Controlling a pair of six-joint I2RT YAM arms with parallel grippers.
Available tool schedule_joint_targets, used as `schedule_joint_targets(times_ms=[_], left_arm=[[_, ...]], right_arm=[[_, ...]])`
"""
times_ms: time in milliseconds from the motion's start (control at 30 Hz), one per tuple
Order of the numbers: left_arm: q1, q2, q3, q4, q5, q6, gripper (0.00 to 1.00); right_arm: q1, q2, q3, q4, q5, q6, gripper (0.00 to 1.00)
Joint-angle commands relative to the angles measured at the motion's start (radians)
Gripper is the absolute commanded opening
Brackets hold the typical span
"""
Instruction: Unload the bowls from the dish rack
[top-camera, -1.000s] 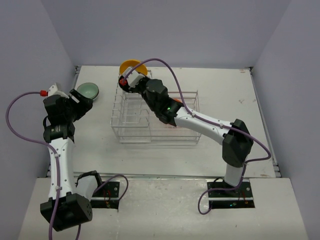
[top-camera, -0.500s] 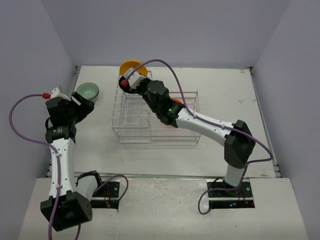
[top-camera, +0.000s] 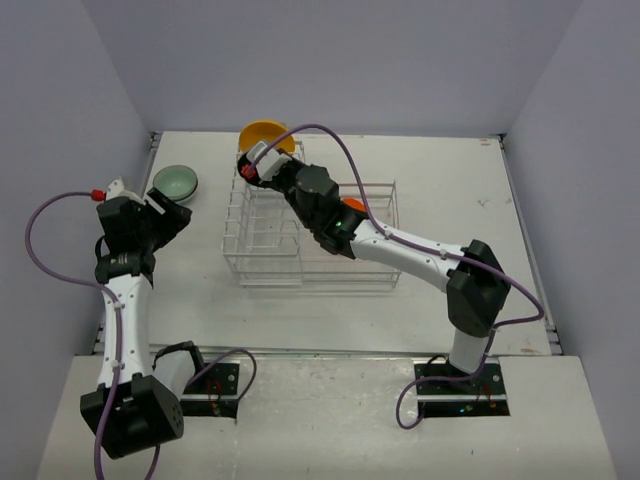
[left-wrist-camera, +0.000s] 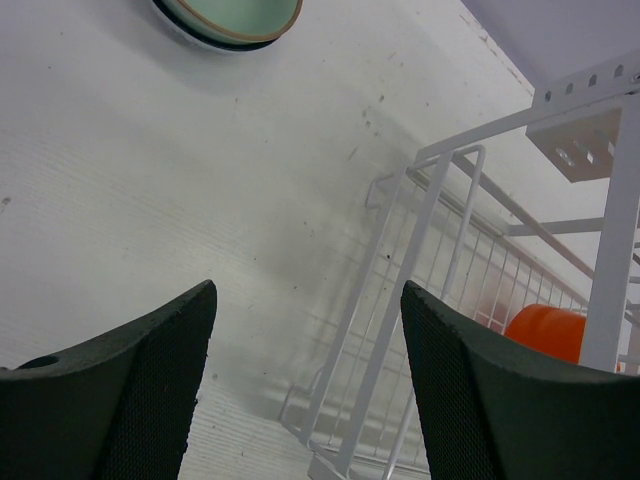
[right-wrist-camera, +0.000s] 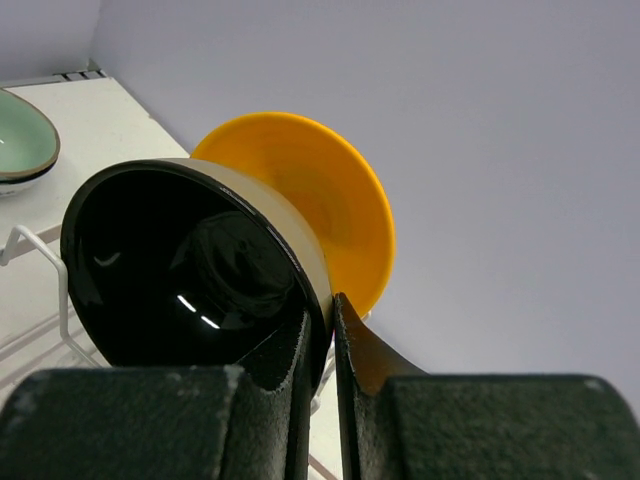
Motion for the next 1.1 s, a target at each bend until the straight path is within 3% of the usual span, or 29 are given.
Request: schedule_joint_targets(times_ms=[0, 1067], left_arm=[[-0.003, 0.002, -0.008, 0.064, 0.014, 0.031, 0.75], [-0.017, 0.022, -0.14, 0.216, 0.047, 0.03, 0.74]], right_arm=[[0.032, -0.013, -0.001, 0.097, -0.019, -0.017, 0.0], [0.049, 0.127, -0.09, 0.695, 0.009, -0.338, 0.0]])
